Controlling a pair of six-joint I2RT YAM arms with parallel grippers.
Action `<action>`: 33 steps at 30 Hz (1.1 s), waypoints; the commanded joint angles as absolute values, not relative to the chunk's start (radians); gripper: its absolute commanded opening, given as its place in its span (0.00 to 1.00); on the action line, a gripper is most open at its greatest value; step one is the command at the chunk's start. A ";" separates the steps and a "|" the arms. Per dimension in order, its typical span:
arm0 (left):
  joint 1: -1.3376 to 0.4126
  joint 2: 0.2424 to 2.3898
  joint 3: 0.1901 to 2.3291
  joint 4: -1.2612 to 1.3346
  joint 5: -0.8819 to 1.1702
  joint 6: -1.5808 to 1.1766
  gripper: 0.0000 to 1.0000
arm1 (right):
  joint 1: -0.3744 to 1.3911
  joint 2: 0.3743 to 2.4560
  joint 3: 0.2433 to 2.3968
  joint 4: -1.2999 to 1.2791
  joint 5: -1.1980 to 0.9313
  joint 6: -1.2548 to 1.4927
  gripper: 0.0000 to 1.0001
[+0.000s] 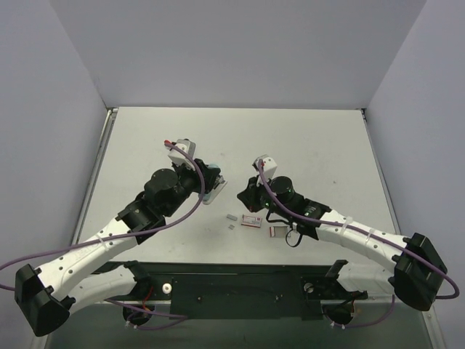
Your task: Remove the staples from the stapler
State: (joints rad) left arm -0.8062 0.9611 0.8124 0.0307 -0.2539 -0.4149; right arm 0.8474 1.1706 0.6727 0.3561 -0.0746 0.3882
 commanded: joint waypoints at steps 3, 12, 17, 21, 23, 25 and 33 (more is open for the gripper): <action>-0.808 0.923 0.810 0.080 -0.259 -0.416 0.00 | 0.885 1.201 0.664 0.420 -0.083 0.443 0.00; -0.810 0.922 0.811 0.080 -0.218 -0.425 0.00 | 0.888 1.310 0.736 0.558 -0.103 0.460 0.00; -0.810 0.910 0.805 0.069 -0.190 -0.434 0.00 | 0.882 1.341 0.799 0.594 -0.139 0.431 0.00; -0.808 0.907 0.792 0.063 -0.150 -0.442 0.00 | 0.873 1.356 0.879 0.580 -0.176 0.388 0.00; -0.808 0.908 0.778 0.069 -0.118 -0.456 0.00 | 0.871 1.364 0.907 0.589 -0.187 0.365 0.00; -0.808 0.914 0.764 0.075 -0.077 -0.475 0.00 | 0.865 1.365 0.923 0.609 -0.218 0.361 0.00; -0.808 0.933 0.683 0.132 0.188 -0.529 0.00 | 0.865 1.364 0.985 0.635 -0.370 0.337 0.00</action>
State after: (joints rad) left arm -0.7811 0.9188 0.7387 0.0845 -0.1196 -0.4522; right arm 0.8471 1.3689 0.8852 0.4706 -0.2207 0.3519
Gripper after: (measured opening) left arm 0.435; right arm 0.001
